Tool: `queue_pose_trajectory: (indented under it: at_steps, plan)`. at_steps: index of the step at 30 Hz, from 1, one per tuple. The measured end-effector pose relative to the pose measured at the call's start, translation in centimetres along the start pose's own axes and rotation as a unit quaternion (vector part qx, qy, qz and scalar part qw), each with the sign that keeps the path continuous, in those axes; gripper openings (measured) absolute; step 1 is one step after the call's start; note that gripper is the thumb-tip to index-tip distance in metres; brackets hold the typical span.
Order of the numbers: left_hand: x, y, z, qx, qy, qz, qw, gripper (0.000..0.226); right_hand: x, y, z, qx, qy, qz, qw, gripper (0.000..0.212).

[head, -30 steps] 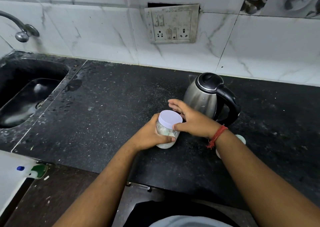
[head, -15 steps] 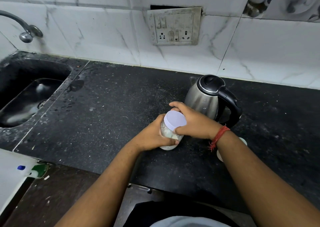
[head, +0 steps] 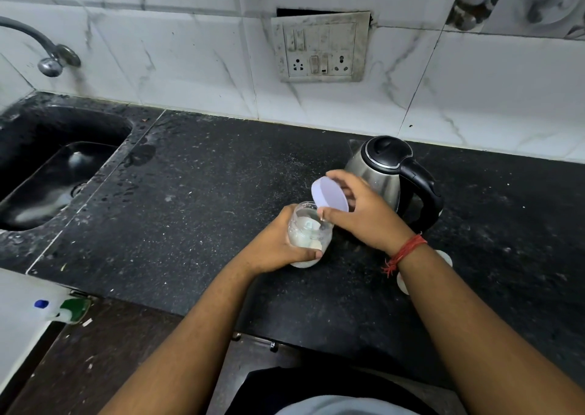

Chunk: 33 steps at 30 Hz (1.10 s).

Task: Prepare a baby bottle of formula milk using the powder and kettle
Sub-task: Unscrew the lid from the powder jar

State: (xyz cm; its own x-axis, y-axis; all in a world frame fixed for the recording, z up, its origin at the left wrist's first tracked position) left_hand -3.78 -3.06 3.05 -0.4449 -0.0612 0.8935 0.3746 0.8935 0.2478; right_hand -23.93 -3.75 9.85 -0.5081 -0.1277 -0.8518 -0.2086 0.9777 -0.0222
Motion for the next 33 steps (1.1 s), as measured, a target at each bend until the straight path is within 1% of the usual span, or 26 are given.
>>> queue_pose_trajectory:
  at_steps: [2,4,6,9,12,14,18,21,33]
  plan:
    - [-0.7,-0.1,-0.1,0.034,0.014,0.005,0.999,0.09,0.6,0.2,0.0,0.054,-0.021,0.008,0.998,0.08]
    - [-1.5,-0.2,-0.2,0.065,0.033,0.008,0.997,0.088,1.1,0.6,0.5,0.088,-0.02,0.01,0.996,0.079]
    - [-2.3,-0.2,-0.3,0.089,0.057,0.004,0.994,0.09,1.7,1.1,1.3,0.107,-0.001,0.018,0.994,0.077]
    - [-3.3,0.0,-0.4,0.123,0.093,-0.004,0.988,0.094,3.2,2.3,3.0,0.119,0.064,0.024,0.991,0.075]
    - [-4.3,0.1,-0.6,0.16,0.103,-0.012,0.982,0.092,5.3,3.4,4.6,0.104,0.115,0.035,0.987,0.078]
    - [-4.8,0.1,-0.8,0.179,0.092,-0.016,0.979,0.089,6.6,3.9,5.3,0.079,0.157,0.047,0.983,0.079]
    - [-5.3,-0.2,-0.8,0.164,0.076,-0.016,0.983,0.086,8.1,4.4,6.5,0.012,0.234,0.078,0.969,0.08]
    - [-5.2,-0.3,-0.7,0.152,0.074,-0.01,0.986,0.088,8.7,4.3,7.1,-0.012,0.272,0.083,0.959,0.082]
    - [-6.6,0.1,-0.7,0.149,0.03,0.026,0.988,0.094,9.4,4.3,8.3,-0.037,0.323,0.09,0.941,0.08]
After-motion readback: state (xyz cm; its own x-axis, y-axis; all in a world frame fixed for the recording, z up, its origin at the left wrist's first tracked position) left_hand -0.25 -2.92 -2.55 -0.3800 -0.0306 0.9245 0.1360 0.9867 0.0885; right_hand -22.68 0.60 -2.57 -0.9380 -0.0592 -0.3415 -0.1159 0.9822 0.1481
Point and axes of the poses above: each hand's wrist, its own y-axis away from the middle knuckle, its own z-axis out of the palm, x = y × z, the point moved 2 cm from there along -y, towards the middle knuckle, and after that the axes turned 3 degrees about -z, right-handed, at the moved point
